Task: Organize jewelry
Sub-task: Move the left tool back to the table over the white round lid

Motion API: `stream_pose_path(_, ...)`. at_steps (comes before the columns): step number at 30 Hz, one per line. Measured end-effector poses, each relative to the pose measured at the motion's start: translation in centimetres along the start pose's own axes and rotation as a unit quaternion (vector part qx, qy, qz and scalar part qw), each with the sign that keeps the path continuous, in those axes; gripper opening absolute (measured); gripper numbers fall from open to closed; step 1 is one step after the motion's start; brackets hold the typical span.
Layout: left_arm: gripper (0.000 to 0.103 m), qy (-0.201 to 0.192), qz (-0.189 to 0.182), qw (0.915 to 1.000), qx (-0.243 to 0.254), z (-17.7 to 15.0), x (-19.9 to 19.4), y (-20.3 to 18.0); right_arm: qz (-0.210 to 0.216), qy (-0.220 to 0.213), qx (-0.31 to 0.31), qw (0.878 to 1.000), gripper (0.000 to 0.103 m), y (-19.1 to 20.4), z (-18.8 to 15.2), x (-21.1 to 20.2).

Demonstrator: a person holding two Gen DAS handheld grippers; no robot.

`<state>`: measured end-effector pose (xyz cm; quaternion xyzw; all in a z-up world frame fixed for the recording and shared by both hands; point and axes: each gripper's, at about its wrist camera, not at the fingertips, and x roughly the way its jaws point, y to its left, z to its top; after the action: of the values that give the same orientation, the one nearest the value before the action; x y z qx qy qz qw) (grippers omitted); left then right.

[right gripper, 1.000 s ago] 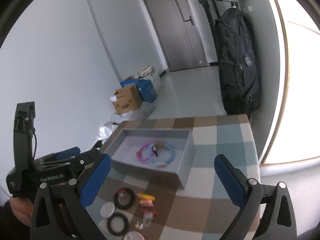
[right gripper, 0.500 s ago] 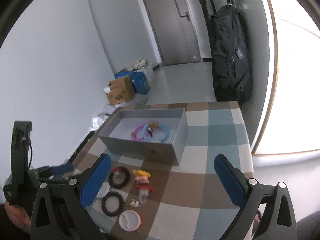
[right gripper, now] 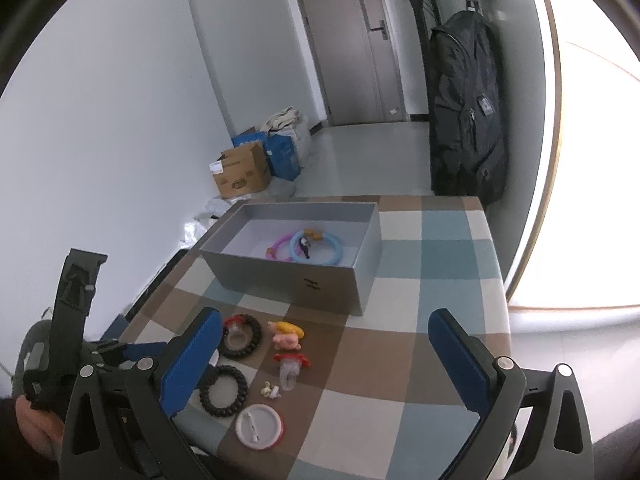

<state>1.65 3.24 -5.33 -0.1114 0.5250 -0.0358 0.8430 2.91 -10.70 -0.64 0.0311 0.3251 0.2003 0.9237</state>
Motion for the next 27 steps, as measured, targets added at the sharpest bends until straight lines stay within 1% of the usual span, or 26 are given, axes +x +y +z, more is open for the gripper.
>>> stream_pose_path(2,0.090,-0.004,-0.002,1.0000,0.005,0.0,-0.1,-0.2,0.001,0.001,0.002,1.000,0.103,0.0,0.0,0.1)
stream_pose_path(4,0.085,-0.003,-0.007,1.0000,0.004,0.0,-0.1,-0.2,0.001,0.002,0.000,1.000,0.103,0.1,0.1,0.2)
stream_pose_path(6,0.080,-0.009,0.002,0.9999,0.006,-0.1,-0.2,-0.1,0.002,0.004,-0.004,1.000,0.103,0.2,0.0,0.3)
stream_pose_path(8,0.080,-0.009,0.005,0.9999,0.010,0.0,-0.1,-0.2,0.002,0.005,-0.007,1.000,0.103,0.3,0.0,0.4)
stream_pose_path(11,0.076,-0.011,0.012,0.9997,0.016,0.0,0.0,-0.5,0.004,0.008,-0.007,1.000,0.103,0.4,0.0,0.5)
stream_pose_path(16,0.061,-0.012,0.018,0.9995,0.025,0.1,-0.1,-0.6,0.003,0.012,-0.006,1.000,0.103,0.4,0.0,0.7)
stream_pose_path(17,0.060,-0.012,0.018,0.9994,0.027,0.1,-0.1,-0.7,0.002,0.013,-0.006,1.000,0.103,0.4,0.0,0.7)
stream_pose_path(20,0.050,-0.011,0.018,0.9991,0.036,0.0,-0.1,-0.9,0.001,0.016,-0.007,1.000,0.103,0.4,-0.1,0.8)
stream_pose_path(22,0.037,-0.008,0.004,0.9993,0.038,0.0,-0.2,-1.0,0.000,0.018,-0.009,1.000,0.103,0.5,-0.1,0.9)
stream_pose_path(27,0.036,-0.006,0.000,0.9991,0.041,0.0,-0.2,-1.2,-0.001,0.021,-0.011,1.000,0.103,0.5,-0.1,1.1)
